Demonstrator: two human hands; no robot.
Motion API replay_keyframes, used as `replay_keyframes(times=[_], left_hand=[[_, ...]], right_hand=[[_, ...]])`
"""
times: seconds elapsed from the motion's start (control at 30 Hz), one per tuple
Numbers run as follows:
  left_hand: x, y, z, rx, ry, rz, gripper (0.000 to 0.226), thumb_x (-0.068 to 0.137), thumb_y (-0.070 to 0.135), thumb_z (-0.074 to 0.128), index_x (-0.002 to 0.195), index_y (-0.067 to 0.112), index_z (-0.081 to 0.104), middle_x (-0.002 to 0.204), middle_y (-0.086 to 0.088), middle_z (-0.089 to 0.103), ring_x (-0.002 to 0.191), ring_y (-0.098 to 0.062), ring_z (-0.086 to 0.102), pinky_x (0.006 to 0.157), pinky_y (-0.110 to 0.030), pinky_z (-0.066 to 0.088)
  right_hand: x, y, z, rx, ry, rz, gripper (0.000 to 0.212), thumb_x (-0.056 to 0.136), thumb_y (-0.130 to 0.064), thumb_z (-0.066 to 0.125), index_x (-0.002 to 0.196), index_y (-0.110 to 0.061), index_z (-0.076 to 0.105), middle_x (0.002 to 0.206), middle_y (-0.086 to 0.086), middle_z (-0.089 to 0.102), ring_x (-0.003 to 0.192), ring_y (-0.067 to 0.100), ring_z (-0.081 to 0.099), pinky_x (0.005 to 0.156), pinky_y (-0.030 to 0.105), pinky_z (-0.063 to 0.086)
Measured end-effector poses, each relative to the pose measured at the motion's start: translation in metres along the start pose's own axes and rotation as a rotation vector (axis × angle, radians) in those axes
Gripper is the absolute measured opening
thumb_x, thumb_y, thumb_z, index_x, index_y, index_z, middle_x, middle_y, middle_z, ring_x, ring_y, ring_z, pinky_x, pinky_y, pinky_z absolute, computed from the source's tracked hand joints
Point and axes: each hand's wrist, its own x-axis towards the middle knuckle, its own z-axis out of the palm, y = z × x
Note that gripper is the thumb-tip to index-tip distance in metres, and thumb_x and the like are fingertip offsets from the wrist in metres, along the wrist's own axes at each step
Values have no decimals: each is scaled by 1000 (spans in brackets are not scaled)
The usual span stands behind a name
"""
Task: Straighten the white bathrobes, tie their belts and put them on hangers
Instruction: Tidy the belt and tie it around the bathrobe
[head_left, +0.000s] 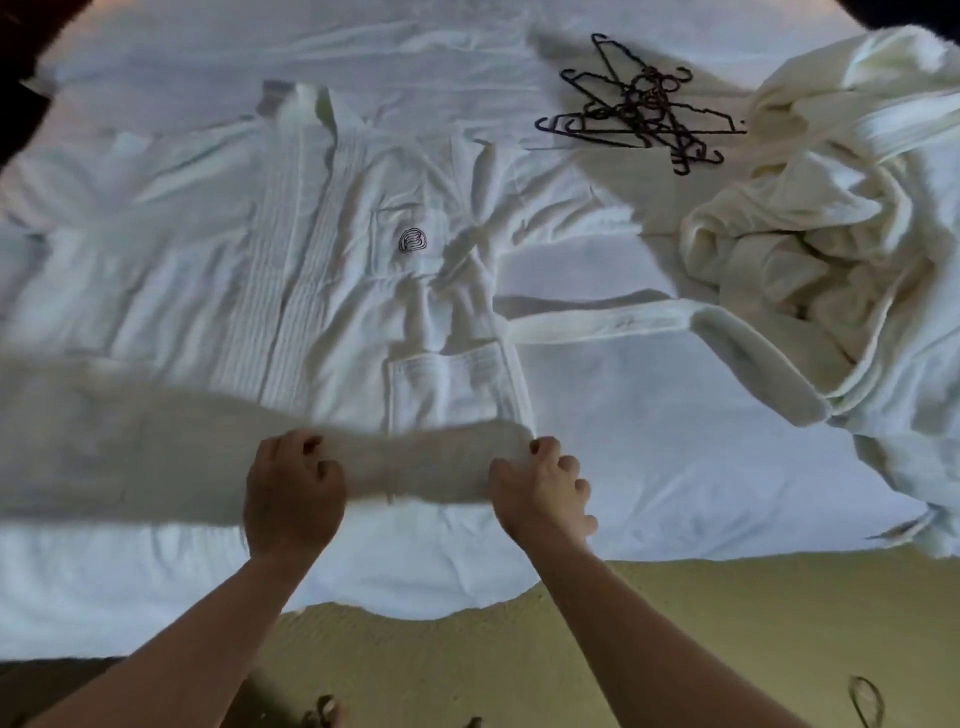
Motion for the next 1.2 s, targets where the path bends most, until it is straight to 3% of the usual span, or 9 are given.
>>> replay_keyframes(times=[0.1, 0.3, 0.4, 0.47, 0.63, 0.77, 0.93, 1.03, 1.2], left_hand=[[-27, -36, -19, -68, 43, -119, 25, 84, 2, 62, 108, 5, 63, 104, -15, 58, 90, -28, 52, 84, -42, 45], [-68, -88, -21, -141, 14, -373, 16, 82, 7, 67, 93, 15, 58, 107, -8, 60, 96, -31, 60, 81, -41, 48], [-77, -86, -18, -268, -91, -499, 37, 82, 14, 77, 111, 15, 55, 111, -6, 60, 98, -29, 60, 84, -40, 49], [-79, -85, -16, -411, -162, -585, 51, 82, 22, 80, 123, 21, 49, 110, -5, 64, 97, -28, 64, 85, -41, 50], [-80, -92, -21, -336, -239, -479, 26, 89, 33, 74, 110, 22, 63, 94, 4, 71, 90, -21, 66, 76, -39, 50], [-79, -95, -28, -176, -226, -425, 13, 97, 27, 65, 98, 14, 65, 85, -3, 65, 86, -32, 60, 73, -38, 42], [-73, -101, -42, -185, -167, -447, 8, 95, 18, 64, 102, 15, 66, 105, -5, 68, 102, -30, 63, 80, -32, 39], [-69, -114, -62, -220, -141, -431, 20, 92, 9, 61, 109, 17, 65, 110, 1, 61, 99, -19, 57, 85, -31, 39], [-37, -153, -98, -182, -22, -307, 29, 87, 0, 59, 111, 15, 65, 116, -3, 59, 88, -15, 57, 82, -30, 42]], right_hand=[[-12, 15, 17, -69, 37, 88, 45, 91, -58, 48, 125, -30, 38, 125, -1, 43, 120, 27, 39, 86, 45, 23], [-16, 67, 16, 94, 30, -47, 28, 89, -34, 66, 109, -28, 47, 114, -2, 51, 84, 25, 61, 83, 43, 52], [-21, 83, 24, 81, -9, -38, 36, 89, -41, 67, 115, -36, 43, 89, -10, 67, 86, 23, 65, 87, 51, 52], [-21, 86, 31, 58, 9, -30, 13, 93, -43, 61, 98, -34, 53, 83, -6, 67, 81, 23, 64, 88, 52, 52], [-18, 85, 33, 54, 79, -6, 18, 97, -38, 52, 85, -25, 58, 105, 3, 60, 87, 28, 60, 94, 57, 48], [-22, 93, 18, -83, 160, 115, 14, 99, -30, 47, 106, -28, 59, 117, 4, 54, 107, 33, 54, 100, 55, 41], [-47, 63, 41, -145, 166, 170, 69, 92, -23, 54, 148, -29, 14, 162, 5, -1, 139, 33, 30, 107, 57, 29], [-68, 40, 63, -261, 239, -85, 88, 90, -24, 52, 156, -25, -5, 165, 4, -19, 149, 30, 14, 112, 57, 23], [-92, -32, 102, -354, 151, -576, 77, 93, -29, 53, 157, -35, 11, 166, 0, -22, 154, 22, 1, 118, 58, 12]])
